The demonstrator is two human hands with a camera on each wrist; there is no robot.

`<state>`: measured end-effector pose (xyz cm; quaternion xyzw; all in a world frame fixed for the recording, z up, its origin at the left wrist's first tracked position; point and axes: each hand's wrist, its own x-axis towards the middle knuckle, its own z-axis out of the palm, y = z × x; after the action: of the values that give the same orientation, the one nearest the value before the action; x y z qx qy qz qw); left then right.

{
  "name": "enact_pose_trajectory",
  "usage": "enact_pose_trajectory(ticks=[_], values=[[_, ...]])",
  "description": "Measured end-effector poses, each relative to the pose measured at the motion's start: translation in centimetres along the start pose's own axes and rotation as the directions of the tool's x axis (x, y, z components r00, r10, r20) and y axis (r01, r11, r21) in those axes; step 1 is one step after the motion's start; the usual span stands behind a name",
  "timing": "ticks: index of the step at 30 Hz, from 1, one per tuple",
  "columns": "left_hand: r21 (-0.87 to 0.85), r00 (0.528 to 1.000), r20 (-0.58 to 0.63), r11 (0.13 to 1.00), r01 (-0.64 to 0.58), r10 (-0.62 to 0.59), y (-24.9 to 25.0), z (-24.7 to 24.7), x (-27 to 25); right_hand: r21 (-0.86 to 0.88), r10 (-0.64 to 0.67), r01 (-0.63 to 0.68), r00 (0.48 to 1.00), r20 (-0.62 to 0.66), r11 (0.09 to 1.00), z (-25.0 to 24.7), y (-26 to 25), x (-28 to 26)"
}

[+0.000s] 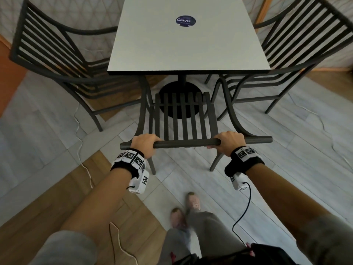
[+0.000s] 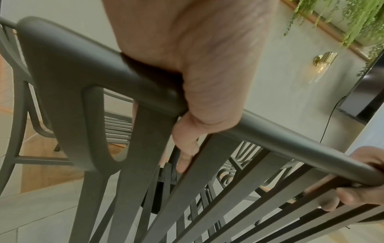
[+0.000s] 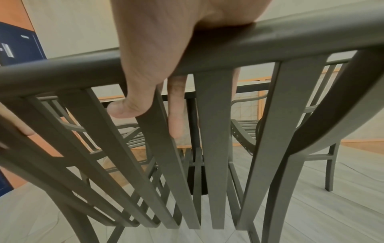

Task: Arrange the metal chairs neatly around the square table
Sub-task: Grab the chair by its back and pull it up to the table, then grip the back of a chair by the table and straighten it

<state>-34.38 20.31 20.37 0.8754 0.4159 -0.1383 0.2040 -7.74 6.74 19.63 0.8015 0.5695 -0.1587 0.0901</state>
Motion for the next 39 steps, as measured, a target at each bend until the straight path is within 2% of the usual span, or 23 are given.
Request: enact_pose_trajectory(ticks=[12, 16, 18, 21, 25, 28, 31, 36, 39], values=[[-0.006, 1.0, 0.003, 1.0, 0.015, -0.015, 1.1, -2.6, 5.0, 0.0, 0.015, -0.015, 1.0, -0.011, 1.0, -1.8, 2.3, 5.3], [-0.013, 0.999, 0.023, 0.999, 0.05, -0.049, 1.3, -2.6, 4.9, 0.045, 0.015, -0.019, 0.996, 0.084, 0.999, -2.1, 2.3, 5.5], [-0.047, 0.997, 0.02, 0.997, 0.069, -0.068, 1.2, -2.8, 4.7, 0.069, -0.028, 0.019, 0.991, 0.134, 0.997, -2.5, 2.1, 5.6], [-0.19, 0.997, 0.047, 0.979, 0.069, -0.062, 0.0, -3.3, 4.0, 0.09, -0.171, 0.157, 0.97, 0.171, 0.983, -4.0, 0.4, 6.0], [-0.39, 0.998, 0.067, 0.92, 0.046, -0.021, -4.6, -4.3, 2.4, 0.146, -0.399, 0.373, 0.879, 0.262, 0.916, -7.1, -5.9, 7.7], [-0.456, 0.995, -0.036, 0.888, 0.066, -0.093, -9.6, -5.7, 1.1, 0.215, -0.512, 0.466, 0.809, 0.289, 0.858, -9.3, -12.8, 10.1], [-0.501, 0.978, -0.094, 0.858, 0.113, -0.184, -16.4, -7.4, 0.2, 0.28, -0.595, 0.531, 0.765, 0.246, 0.799, -11.1, -20.1, 12.9], [-0.569, 0.932, -0.162, 0.802, 0.181, -0.325, -29.8, -11.2, 0.0, 0.291, -0.597, 0.541, 0.787, 0.155, 0.789, -13.3, -32.0, 19.1], [-0.708, 0.898, -0.162, 0.683, 0.182, -0.408, -36.5, -14.4, 0.4, 0.29, -0.57, 0.518, 0.81, 0.135, 0.805, -14.0, -38.0, 23.0]])
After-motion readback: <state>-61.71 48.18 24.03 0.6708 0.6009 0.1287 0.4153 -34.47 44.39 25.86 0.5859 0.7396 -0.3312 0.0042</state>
